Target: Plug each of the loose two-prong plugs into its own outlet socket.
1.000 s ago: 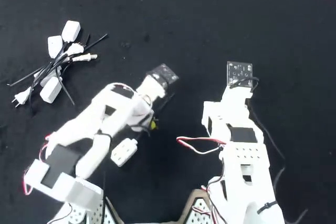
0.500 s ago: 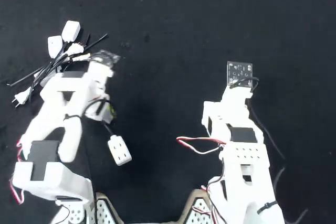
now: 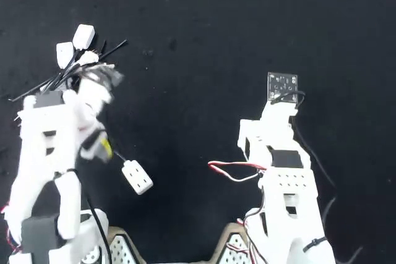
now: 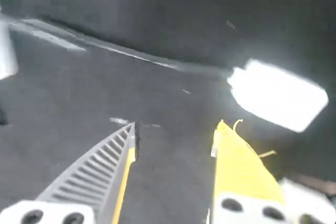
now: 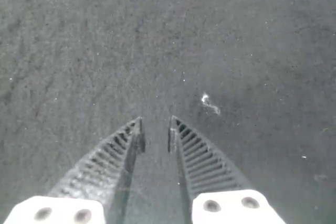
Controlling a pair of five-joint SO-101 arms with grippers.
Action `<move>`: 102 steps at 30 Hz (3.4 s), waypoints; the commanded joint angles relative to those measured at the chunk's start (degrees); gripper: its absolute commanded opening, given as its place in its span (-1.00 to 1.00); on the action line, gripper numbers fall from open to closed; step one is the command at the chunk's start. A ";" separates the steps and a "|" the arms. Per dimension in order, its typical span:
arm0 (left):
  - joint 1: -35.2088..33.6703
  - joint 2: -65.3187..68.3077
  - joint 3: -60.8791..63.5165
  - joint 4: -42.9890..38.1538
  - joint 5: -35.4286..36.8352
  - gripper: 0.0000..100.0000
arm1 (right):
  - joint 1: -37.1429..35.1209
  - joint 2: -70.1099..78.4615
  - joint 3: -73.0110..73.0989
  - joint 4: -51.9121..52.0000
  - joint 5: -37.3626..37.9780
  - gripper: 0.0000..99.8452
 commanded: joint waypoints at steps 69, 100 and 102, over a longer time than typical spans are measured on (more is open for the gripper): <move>-9.71 -5.01 -1.54 -16.79 34.90 -0.52 | 0.35 0.22 -2.33 -0.97 -0.53 -0.84; -26.95 43.69 -48.31 -12.13 -2.73 -0.79 | 0.26 0.66 -1.89 -1.32 -0.53 -0.84; -26.59 43.60 -48.48 -9.76 -2.64 -0.96 | 0.26 0.66 -1.89 -1.32 -0.53 -0.84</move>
